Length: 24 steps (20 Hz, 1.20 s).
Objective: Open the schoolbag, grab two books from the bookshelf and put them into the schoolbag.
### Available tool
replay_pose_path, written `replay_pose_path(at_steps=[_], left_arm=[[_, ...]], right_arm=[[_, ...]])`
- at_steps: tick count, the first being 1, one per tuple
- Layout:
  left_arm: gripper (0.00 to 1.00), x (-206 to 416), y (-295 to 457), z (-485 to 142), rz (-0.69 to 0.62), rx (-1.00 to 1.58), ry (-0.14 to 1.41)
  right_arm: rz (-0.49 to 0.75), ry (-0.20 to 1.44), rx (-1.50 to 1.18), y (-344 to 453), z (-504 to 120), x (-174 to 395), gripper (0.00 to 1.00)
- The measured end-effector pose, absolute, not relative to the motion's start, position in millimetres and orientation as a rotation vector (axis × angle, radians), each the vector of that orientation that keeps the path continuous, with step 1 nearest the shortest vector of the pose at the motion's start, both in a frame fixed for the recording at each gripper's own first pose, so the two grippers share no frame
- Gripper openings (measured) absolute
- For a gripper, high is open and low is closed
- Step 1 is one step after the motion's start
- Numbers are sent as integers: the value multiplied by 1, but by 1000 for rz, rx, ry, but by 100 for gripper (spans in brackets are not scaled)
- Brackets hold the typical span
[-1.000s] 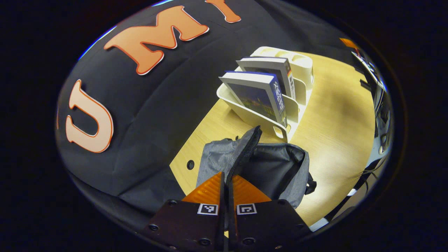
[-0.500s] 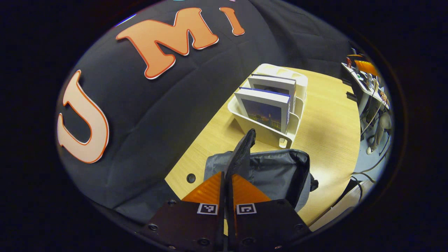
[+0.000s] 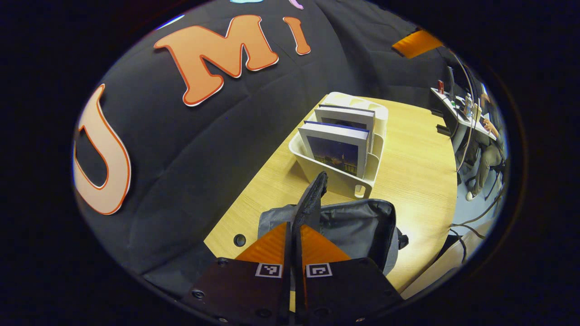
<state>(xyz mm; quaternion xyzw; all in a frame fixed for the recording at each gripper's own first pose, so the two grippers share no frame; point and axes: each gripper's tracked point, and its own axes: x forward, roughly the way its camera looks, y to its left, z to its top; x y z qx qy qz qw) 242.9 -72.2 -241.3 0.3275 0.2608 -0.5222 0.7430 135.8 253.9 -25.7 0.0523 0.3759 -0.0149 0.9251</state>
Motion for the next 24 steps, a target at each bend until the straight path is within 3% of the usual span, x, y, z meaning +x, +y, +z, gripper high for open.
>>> replay_pose_path(at_steps=[10, 20, 24], left_arm=[[5, 249, -74, -244, -1159, 664, 606], [5, 251, -66, -246, -1166, 658, 595], [5, 253, -67, -248, -1160, 660, 606]], right_arm=[[-8, 1179, 16, 277, -139, 229, 99], [-31, 1329, 10, 277, -210, 258, 99], [-33, 1372, 6, 280, -234, 258, 84]])
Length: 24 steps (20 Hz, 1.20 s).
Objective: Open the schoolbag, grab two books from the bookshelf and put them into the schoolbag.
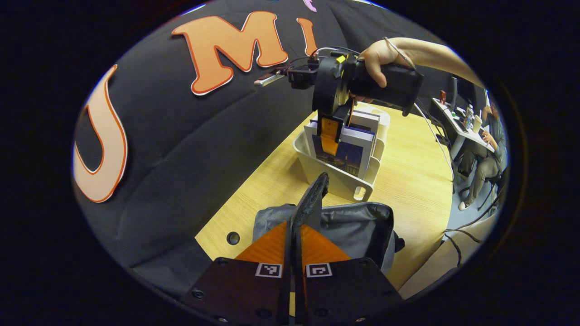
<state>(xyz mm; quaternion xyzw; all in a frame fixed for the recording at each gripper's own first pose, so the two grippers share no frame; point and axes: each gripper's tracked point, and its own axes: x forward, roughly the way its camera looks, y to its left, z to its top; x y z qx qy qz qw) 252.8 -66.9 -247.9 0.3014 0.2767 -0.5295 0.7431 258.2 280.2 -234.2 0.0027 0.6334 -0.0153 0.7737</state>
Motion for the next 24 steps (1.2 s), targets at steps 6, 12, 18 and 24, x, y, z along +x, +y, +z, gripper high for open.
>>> replay_pose_path(at_steps=[6, 12, 18, 24], left_arm=[[5, 252, -69, -250, -1155, 664, 620], [5, 251, -71, -252, -1148, 661, 630], [5, 251, -69, -252, -1138, 660, 627], [5, 248, -70, -254, -1143, 676, 615]], right_arm=[[-66, 1378, 53, 274, -257, 260, 41], [-69, 1309, 47, 268, -224, 256, 39], [-54, 1158, 111, 267, -135, 250, 38], [-57, 935, 199, 249, -42, 207, 37]])
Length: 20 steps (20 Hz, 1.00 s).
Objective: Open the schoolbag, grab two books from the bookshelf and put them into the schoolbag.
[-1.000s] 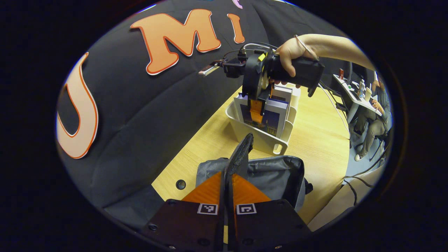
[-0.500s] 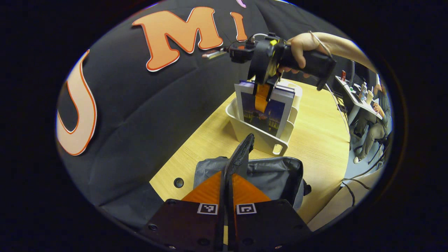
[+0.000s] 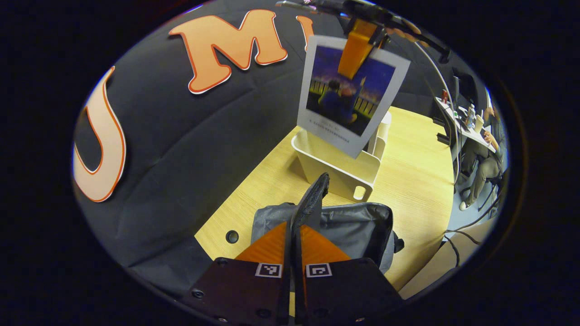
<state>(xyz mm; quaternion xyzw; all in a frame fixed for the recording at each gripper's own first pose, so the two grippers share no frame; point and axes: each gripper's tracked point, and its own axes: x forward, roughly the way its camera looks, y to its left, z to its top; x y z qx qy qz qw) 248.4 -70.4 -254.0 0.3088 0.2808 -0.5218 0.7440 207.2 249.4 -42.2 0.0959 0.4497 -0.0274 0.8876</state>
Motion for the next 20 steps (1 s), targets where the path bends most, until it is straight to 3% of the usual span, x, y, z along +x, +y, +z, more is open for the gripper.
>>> replay_pose_path(at_steps=[4, 8, 14, 20], left_arm=[[5, 251, -68, -258, -1104, 676, 636], [5, 247, -70, -250, -1092, 722, 605], [5, 244, -68, -245, -1079, 750, 612], [5, 242, -63, -242, -1063, 772, 610]], right_arm=[[-40, 795, 302, 248, -10, 148, 37], [-8, 728, 442, 258, -28, 80, 37], [7, 651, 839, 288, -108, 39, 36], [10, 648, 1201, 336, -212, 57, 36]])
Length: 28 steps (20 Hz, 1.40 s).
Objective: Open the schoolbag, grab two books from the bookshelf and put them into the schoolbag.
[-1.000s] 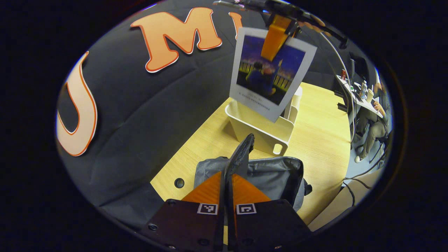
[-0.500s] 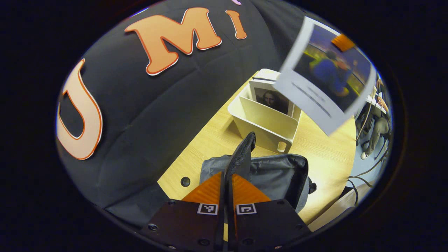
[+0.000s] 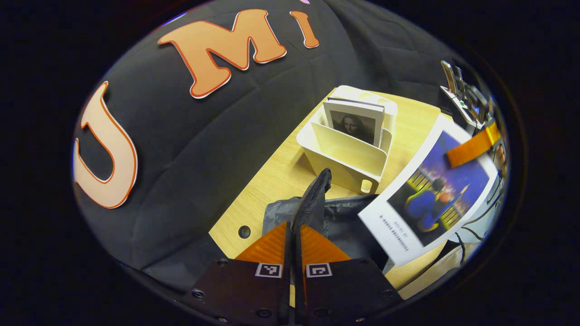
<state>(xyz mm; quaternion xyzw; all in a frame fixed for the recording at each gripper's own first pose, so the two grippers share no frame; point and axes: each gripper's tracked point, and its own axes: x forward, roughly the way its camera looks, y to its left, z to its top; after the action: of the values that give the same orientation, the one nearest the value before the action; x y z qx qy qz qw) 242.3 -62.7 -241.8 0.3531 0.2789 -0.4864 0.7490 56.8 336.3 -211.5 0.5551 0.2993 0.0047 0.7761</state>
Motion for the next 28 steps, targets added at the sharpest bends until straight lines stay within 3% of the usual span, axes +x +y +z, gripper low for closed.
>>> replay_pose_path(at_steps=[12, 22, 24, 25, 27, 28], left_arm=[[5, 225, -65, -223, -1094, 844, 522], [4, 218, -65, -226, -1106, 885, 483], [4, 224, -60, -231, -1088, 900, 483], [4, 225, -59, -233, -1085, 899, 488], [4, 224, -57, -235, -1091, 877, 504], [4, 225, -56, -237, -1093, 866, 511]], right_arm=[[-97, 477, 1345, 405, -279, 153, 36], [-230, 545, 1334, 446, -320, 192, 38], [-283, 606, 1286, 446, -336, 186, 42], [-292, 635, 1265, 444, -345, 182, 55], [-297, 689, 1272, 445, -354, 174, 55], [-288, 701, 1284, 447, -353, 171, 90]])
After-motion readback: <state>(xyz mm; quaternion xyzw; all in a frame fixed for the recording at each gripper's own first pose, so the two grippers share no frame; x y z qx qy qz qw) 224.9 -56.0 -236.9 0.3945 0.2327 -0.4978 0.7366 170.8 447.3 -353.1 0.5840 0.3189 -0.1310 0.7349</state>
